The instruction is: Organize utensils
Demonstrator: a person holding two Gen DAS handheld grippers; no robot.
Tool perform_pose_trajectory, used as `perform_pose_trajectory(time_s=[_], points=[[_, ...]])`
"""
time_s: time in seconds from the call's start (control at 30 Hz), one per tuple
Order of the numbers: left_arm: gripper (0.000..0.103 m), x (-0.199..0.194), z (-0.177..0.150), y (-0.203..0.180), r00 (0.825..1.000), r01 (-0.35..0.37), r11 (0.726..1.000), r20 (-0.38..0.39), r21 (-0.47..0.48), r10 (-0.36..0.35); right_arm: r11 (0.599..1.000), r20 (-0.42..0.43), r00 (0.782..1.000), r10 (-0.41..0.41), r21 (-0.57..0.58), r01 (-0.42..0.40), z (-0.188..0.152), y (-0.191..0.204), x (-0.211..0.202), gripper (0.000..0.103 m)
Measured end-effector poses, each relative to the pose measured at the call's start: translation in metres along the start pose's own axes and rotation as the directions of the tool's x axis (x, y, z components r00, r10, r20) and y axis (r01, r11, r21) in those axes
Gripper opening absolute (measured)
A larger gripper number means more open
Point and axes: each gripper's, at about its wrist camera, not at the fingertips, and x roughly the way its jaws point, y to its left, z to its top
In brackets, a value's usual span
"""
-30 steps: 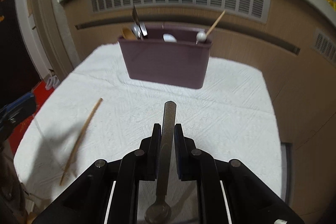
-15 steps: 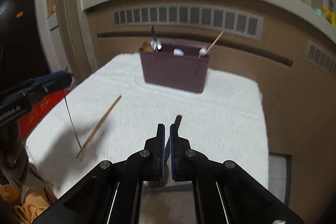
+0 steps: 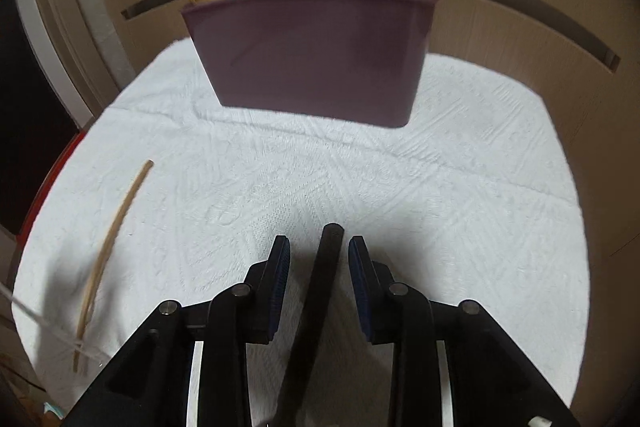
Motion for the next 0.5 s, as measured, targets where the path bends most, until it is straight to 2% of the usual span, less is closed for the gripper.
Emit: perform_pose_trajectory(time_s=[0.03,0.07,0.17,0.27,0.4,0.47,0.5], points=[[0.029,0.0,0.0,0.001,1.0,0.001,1.0,0.0,-0.003,-0.001,1.0,-0.001,1.0,-0.02,-0.023,0.02,0.0,0.003,0.001,0.018],[0.029,0.0,0.0,0.002,1.0,0.002,1.0,-0.001,-0.004,-0.002,0.999,-0.002,1.0,-0.023,-0.031,0.023,0.0,0.005,0.0,0.013],[0.029,0.0,0.0,0.002,1.0,0.001,1.0,-0.001,-0.002,-0.001,1.0,0.004,1.0,0.013,-0.022,-0.013,-0.001,0.003,-0.013,0.013],[0.029,-0.001,0.001,0.0,1.0,-0.001,1.0,0.0,0.005,0.001,0.999,0.074,0.997,0.037,-0.021,-0.035,-0.004,0.001,-0.047,0.012],[0.029,-0.003,0.001,-0.006,1.0,0.005,1.0,0.004,0.016,-0.005,0.998,0.209,0.976,0.063,-0.038,-0.056,-0.016,0.001,-0.111,0.012],[0.029,-0.003,0.001,-0.011,1.0,0.013,1.0,0.002,0.022,-0.013,0.996,0.262,0.962,0.076,-0.055,-0.063,-0.025,0.001,-0.14,0.004],[0.029,-0.003,0.001,-0.014,1.0,0.015,1.0,0.0,0.024,-0.015,0.996,0.278,0.958,0.076,-0.06,-0.061,-0.028,0.002,-0.149,0.004]])
